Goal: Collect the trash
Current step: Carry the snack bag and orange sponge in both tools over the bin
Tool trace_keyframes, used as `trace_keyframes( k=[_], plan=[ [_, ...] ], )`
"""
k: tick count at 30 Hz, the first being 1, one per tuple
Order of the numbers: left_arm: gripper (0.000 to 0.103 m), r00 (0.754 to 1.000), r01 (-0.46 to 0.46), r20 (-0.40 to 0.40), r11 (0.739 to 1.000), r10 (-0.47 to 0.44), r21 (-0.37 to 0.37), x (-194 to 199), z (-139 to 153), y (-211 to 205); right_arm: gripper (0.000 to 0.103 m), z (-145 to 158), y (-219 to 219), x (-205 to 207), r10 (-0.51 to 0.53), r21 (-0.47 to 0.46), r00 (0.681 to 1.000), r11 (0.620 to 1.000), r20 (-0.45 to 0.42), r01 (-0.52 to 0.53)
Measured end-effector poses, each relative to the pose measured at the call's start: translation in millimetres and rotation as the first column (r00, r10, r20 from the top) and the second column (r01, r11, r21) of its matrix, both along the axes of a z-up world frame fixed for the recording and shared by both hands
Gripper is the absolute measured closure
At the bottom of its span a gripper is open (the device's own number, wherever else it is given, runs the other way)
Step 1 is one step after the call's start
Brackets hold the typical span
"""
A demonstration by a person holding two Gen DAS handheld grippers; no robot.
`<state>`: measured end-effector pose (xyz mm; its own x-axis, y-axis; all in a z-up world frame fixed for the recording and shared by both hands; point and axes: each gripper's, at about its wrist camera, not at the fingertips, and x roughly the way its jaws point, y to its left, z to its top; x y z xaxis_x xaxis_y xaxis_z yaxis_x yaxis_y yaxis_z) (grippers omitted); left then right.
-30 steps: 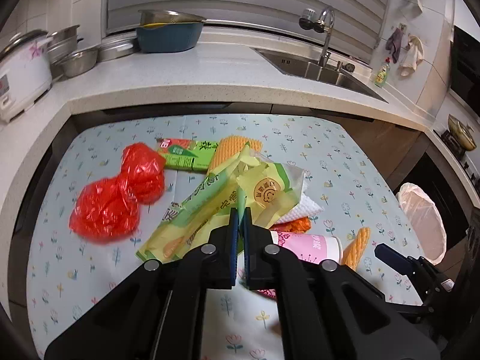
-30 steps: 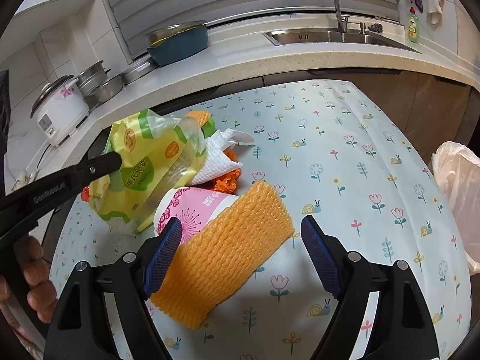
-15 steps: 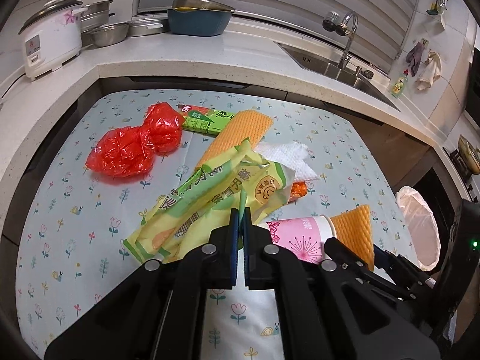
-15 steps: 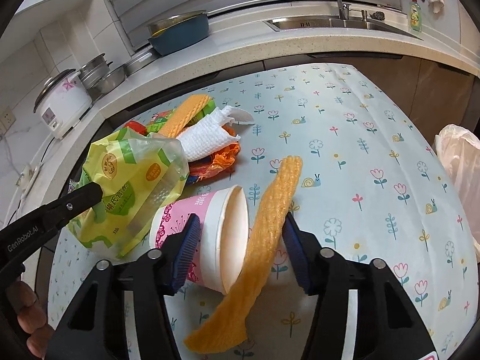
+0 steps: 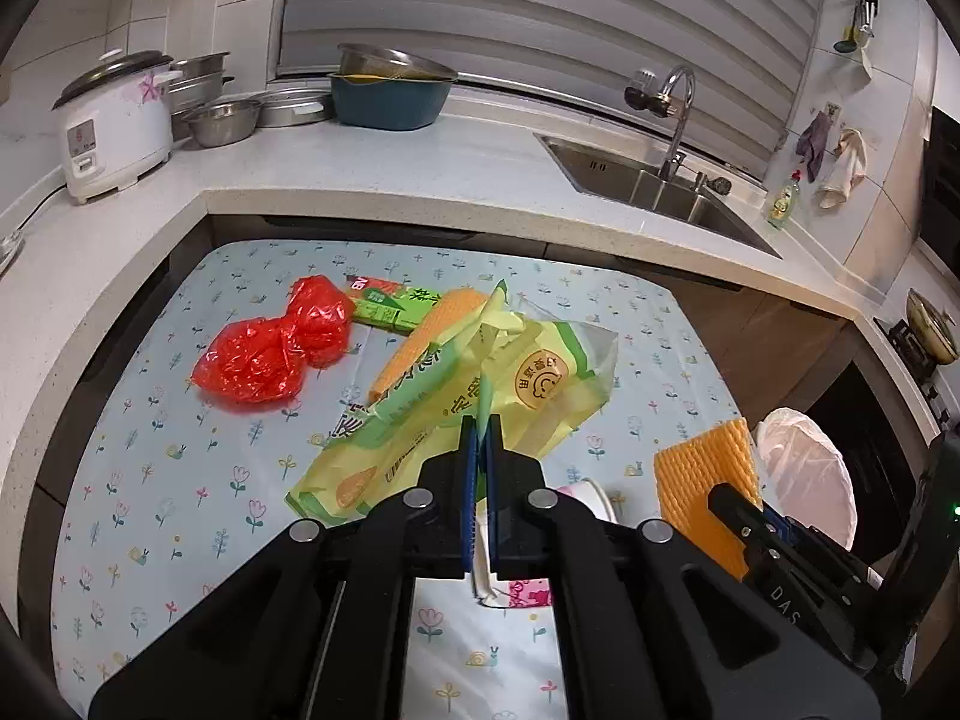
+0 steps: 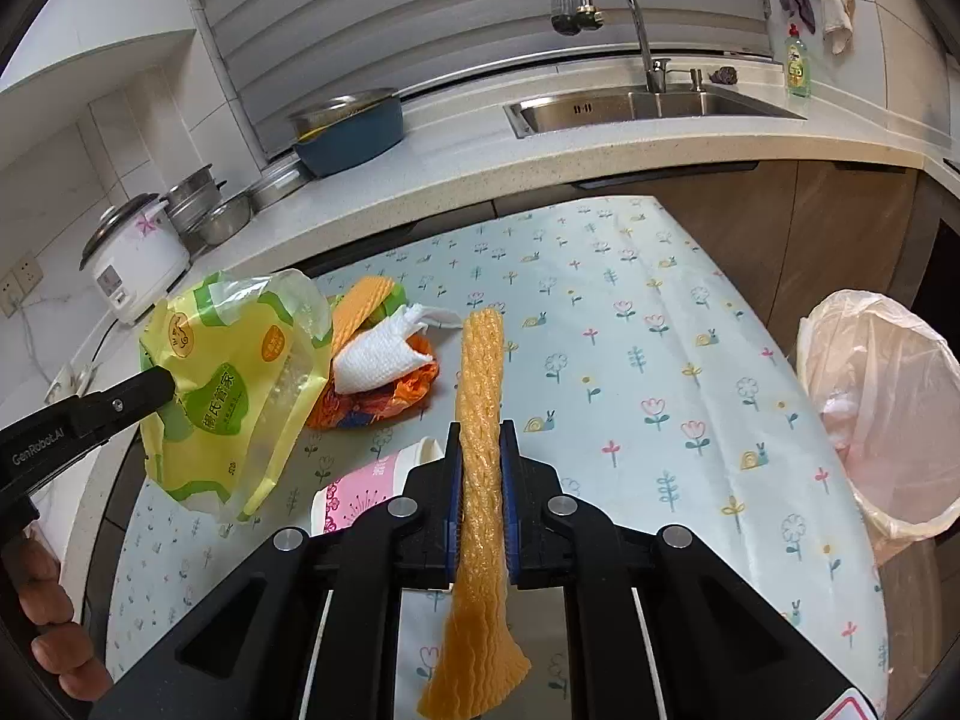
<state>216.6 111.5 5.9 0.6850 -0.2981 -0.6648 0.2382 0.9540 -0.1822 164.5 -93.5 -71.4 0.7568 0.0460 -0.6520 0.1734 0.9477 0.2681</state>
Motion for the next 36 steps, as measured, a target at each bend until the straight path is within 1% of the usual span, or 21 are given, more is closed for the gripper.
trace_keyframes(
  k=[4, 7, 11, 16, 20, 23, 27, 32, 36],
  plan=[
    [0.101, 0.999, 0.034, 0.018, 0.999, -0.034, 0.003, -10, 10, -21, 0.093, 8, -15, -10, -0.020, 0.008, 1.000, 1.000, 0.019, 0.020],
    [0.101, 0.997, 0.065, 0.027, 0.998, -0.066, 0.009, -18, 15, -41, 0.093, 16, -38, -24, -0.049, 0.017, 0.998, 0.999, 0.038, 0.048],
    [0.101, 0.993, 0.112, 0.035, 0.994, -0.113, 0.019, -29, 19, -71, 0.093, 19, -56, -36, -0.076, 0.022, 0.996, 0.997, 0.049, 0.075],
    [0.101, 0.983, 0.177, 0.034, 0.984, -0.178, 0.029, -43, 19, -113, 0.093, 22, -92, -56, -0.132, 0.032, 0.989, 0.991, 0.062, 0.130],
    [0.101, 0.970, 0.240, 0.021, 0.970, -0.241, 0.035, -52, 15, -149, 0.093, 22, -123, -73, -0.190, 0.045, 0.979, 0.981, 0.071, 0.187],
    [0.101, 0.956, 0.294, 0.009, 0.955, -0.295, 0.034, -59, 13, -178, 0.093, 21, -151, -87, -0.244, 0.054, 0.967, 0.969, 0.072, 0.240],
    [0.101, 0.928, 0.372, -0.009, 0.928, -0.372, 0.025, -66, 8, -217, 0.093, 17, -183, -104, -0.313, 0.067, 0.948, 0.949, 0.066, 0.308],
    [0.101, 0.886, 0.462, -0.031, 0.887, -0.462, 0.017, -75, -1, -268, 0.093, 10, -220, -125, -0.390, 0.079, 0.919, 0.920, 0.056, 0.385],
    [0.101, 0.856, 0.515, -0.053, 0.857, -0.514, 0.009, -78, -11, -305, 0.093, 6, -243, -139, -0.442, 0.088, 0.896, 0.895, 0.050, 0.437]
  ],
)
